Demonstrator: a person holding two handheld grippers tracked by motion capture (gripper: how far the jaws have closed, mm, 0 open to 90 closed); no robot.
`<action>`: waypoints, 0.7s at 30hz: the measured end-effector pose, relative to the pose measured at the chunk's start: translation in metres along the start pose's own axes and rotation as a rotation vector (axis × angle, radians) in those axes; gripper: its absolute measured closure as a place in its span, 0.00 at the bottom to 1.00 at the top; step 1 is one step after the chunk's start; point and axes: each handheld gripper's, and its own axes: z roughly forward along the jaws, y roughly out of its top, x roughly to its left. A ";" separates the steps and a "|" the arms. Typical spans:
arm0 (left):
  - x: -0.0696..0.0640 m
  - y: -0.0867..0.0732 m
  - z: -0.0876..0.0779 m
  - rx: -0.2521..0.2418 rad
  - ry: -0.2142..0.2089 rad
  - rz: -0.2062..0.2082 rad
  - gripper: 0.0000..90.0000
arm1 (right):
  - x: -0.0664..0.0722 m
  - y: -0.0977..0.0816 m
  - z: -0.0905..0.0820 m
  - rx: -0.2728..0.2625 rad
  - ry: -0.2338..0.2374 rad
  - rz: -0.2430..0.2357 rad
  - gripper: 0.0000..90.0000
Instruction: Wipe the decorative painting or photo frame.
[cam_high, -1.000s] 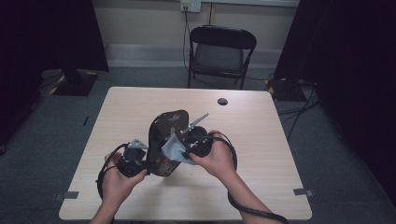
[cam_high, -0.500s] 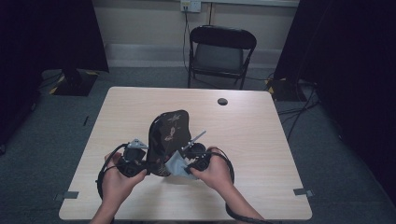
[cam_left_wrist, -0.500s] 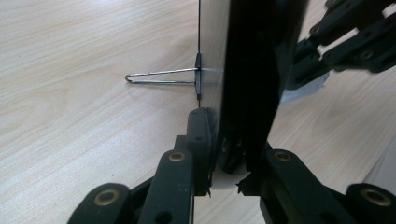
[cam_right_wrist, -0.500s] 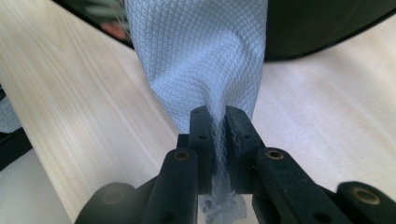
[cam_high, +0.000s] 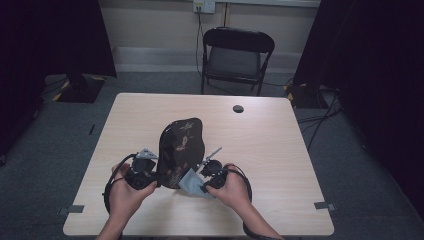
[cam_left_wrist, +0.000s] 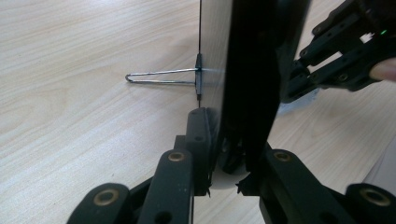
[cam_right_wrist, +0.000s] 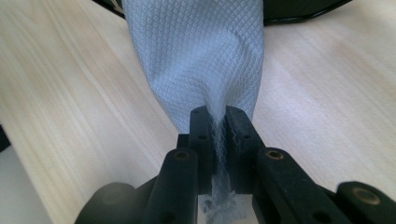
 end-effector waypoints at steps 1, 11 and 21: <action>0.000 0.000 0.000 -0.001 0.000 -0.004 0.88 | -0.001 0.000 -0.003 -0.003 0.001 0.001 0.92; 0.000 0.001 0.001 -0.007 0.003 0.000 0.88 | -0.003 0.011 -0.054 -0.067 -0.032 -0.011 0.92; 0.000 0.001 0.002 -0.006 0.000 -0.002 0.88 | 0.011 0.039 -0.117 -0.172 -0.056 -0.067 0.92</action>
